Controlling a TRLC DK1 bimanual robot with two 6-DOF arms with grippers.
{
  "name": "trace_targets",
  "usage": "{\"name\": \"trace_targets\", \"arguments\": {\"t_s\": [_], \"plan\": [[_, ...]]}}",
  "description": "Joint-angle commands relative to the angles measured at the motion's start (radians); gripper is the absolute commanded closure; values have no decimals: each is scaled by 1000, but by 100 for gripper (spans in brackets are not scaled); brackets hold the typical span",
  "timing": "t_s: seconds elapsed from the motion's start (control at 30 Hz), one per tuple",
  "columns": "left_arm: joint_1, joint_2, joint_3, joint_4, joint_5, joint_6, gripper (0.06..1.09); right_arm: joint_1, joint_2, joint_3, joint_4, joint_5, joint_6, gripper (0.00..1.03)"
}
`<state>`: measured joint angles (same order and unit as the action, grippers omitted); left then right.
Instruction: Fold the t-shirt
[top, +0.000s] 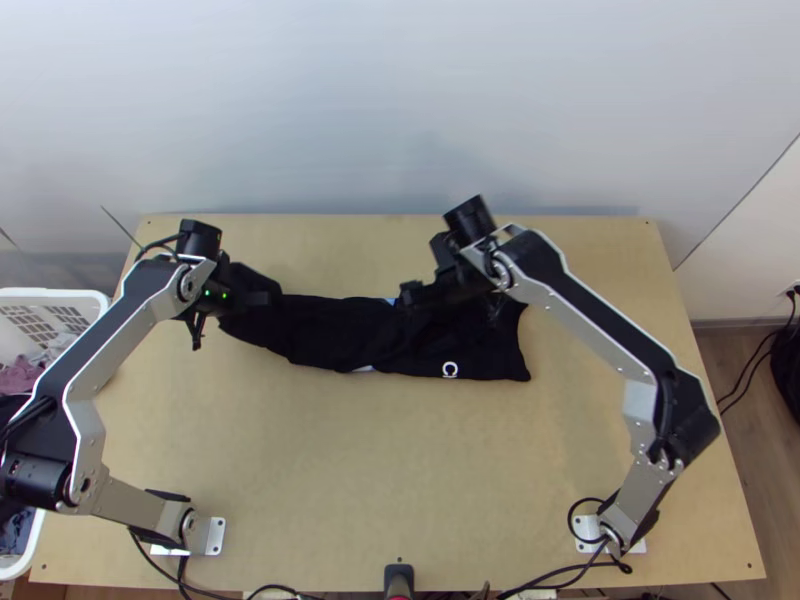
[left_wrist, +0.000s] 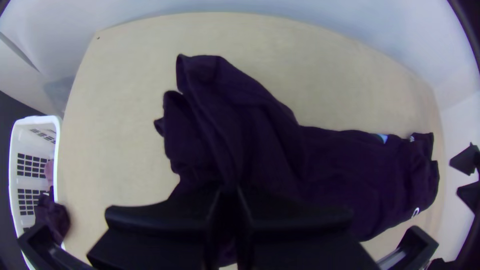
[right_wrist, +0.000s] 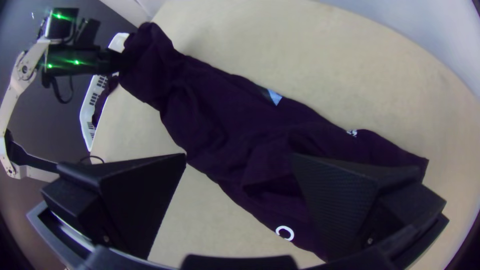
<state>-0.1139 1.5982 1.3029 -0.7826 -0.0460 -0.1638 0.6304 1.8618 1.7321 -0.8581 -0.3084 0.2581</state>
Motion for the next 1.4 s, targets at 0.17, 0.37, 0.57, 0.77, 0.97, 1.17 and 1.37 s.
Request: {"name": "trace_targets", "arguments": {"t_s": [0.17, 0.37, 0.57, 0.77, 0.97, 1.17, 1.37], "plan": [[-112, -69, 147, -113, 21, -69, 105, 78, 180, -19, 18, -60, -3, 4], [-133, -76, 208, -155, 28, -91, 105, 92, 272, -16, 42, -60, -10, 4], [-142, -78, 245, -156, 46, -118, 105, 84, 321, -34, 56, -58, -16, 4], [-93, -80, 239, -156, 48, -106, 105, 58, 218, -40, 51, -104, 0, 4], [-23, -81, 239, -155, 52, -65, 105, -5, 89, 26, -22, -228, 50, 4], [49, -87, 222, -153, 75, -26, 105, -67, 19, 122, -145, -313, 55, 4], [157, -106, 180, -142, 109, 23, 105, -144, -67, 69, -168, -317, 40, 4]]}}
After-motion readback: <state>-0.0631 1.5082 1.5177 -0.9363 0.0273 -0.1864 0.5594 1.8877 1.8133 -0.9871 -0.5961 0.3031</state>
